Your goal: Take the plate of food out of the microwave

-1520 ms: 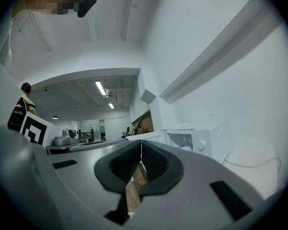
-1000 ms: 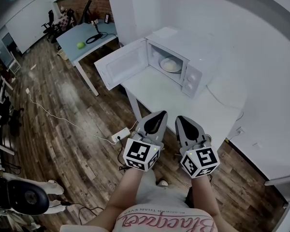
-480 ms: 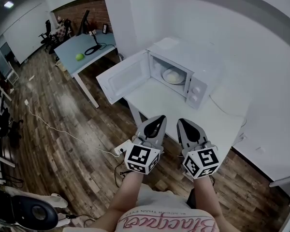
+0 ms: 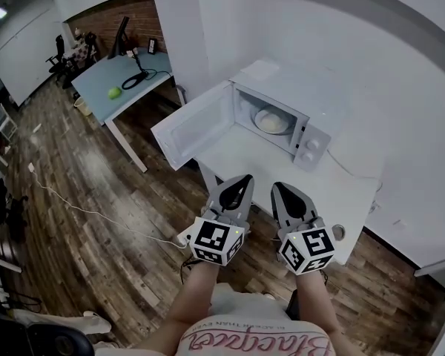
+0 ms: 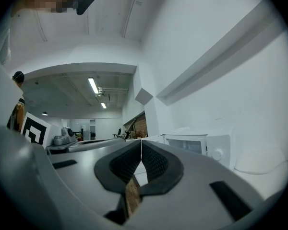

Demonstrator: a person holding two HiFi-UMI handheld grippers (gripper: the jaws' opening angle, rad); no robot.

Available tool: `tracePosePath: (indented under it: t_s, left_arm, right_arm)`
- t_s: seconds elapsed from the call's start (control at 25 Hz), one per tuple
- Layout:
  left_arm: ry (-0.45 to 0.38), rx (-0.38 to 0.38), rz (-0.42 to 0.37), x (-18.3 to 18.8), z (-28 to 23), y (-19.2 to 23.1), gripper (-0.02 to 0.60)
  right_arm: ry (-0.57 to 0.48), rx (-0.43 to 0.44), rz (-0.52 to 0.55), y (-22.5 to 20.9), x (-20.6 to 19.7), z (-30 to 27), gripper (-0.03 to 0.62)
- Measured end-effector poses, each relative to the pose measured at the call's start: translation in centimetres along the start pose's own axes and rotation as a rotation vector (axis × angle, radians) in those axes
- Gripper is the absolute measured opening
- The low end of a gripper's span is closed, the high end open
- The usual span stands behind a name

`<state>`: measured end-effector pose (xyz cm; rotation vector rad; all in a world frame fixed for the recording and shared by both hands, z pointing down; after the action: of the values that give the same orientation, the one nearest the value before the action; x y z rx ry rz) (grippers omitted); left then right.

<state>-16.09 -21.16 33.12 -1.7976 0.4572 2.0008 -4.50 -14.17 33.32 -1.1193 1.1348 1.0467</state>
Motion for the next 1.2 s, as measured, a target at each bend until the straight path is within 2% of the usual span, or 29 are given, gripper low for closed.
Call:
tracePosePath:
  t_s: [0.4, 0.68, 1.0, 1.2]
  left_arm:
    - [0.009, -0.089, 0.032, -0.3, 0.0, 5.1, 0.005]
    - [-0.014, -0.182, 0.061, -0.9, -0.6, 8.9, 0.005]
    - [-0.052, -0.308, 0.053, -1.4, -1.3, 11.9, 0.005]
    - [0.004, -0.384, 0.039, -2.2, -2.3, 12.5, 0.005]
  right_arm:
    - [-0.005, -0.101, -0.021, 2.4, -0.8, -4.0, 0.012]
    - [-0.01, -0.198, -0.017, 4.1, -1.8, -7.3, 0.012]
    - [-0.024, -0.285, 0.003, 5.7, -2.9, -9.8, 0.012]
    - [-0.024, -0.326, 0.003, 5.8, -3.0, -10.9, 0.012]
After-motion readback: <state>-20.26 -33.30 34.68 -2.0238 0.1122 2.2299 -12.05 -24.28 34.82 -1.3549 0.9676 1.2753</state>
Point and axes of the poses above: the fingertips, and each gripper's own axes: z backward along the fingers, y to its left, x out of its top, the point moved 7 cm from there along z, backward along the fingers, and after that the axes turned 1 degree about -y, right-handed, at the moved point
